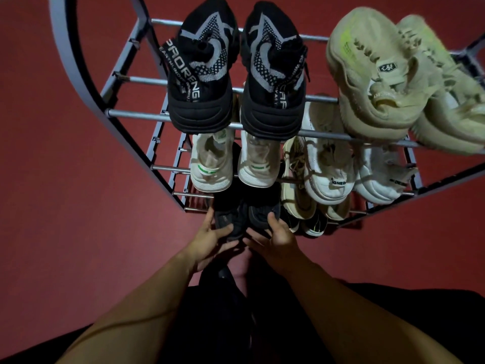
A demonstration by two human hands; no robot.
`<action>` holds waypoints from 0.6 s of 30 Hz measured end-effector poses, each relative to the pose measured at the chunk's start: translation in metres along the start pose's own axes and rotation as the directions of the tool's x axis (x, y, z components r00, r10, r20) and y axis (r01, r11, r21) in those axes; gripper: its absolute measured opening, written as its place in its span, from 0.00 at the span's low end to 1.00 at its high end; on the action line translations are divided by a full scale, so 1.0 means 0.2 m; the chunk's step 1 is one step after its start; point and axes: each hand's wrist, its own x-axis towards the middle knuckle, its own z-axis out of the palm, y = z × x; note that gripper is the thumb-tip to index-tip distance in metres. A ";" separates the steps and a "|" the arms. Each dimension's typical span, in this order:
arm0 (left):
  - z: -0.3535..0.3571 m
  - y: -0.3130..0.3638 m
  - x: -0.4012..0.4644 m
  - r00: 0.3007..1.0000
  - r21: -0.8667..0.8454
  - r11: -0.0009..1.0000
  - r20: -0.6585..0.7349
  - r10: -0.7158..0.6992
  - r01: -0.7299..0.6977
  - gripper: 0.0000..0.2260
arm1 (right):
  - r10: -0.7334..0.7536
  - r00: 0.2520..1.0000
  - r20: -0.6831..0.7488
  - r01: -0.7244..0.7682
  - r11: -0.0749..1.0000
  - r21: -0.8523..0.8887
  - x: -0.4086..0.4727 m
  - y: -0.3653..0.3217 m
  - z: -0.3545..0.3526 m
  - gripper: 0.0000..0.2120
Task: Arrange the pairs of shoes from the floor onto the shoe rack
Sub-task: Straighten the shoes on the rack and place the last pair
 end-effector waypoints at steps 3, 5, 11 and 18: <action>0.01 -0.02 0.01 0.996 -0.135 0.990 -0.068 -0.061 0.051 0.27 | -0.015 1.000 -0.018 0.014 1.000 -0.016 0.00 0.00 -0.01 0.19; 0.01 -0.04 0.00 0.989 -0.175 0.978 -0.072 -0.127 0.112 0.21 | -0.037 0.998 -0.046 0.034 0.998 -0.057 0.00 0.01 -0.01 0.20; 0.04 -0.06 0.00 0.990 -0.290 0.957 -0.141 -0.019 -0.023 0.16 | -0.122 0.989 -0.089 0.116 0.991 -0.066 0.04 0.08 0.01 0.19; 0.12 0.09 0.04 0.976 -0.260 0.960 -0.211 0.050 -0.105 0.10 | -0.104 0.993 -0.047 0.107 0.993 0.056 0.12 0.04 0.10 0.20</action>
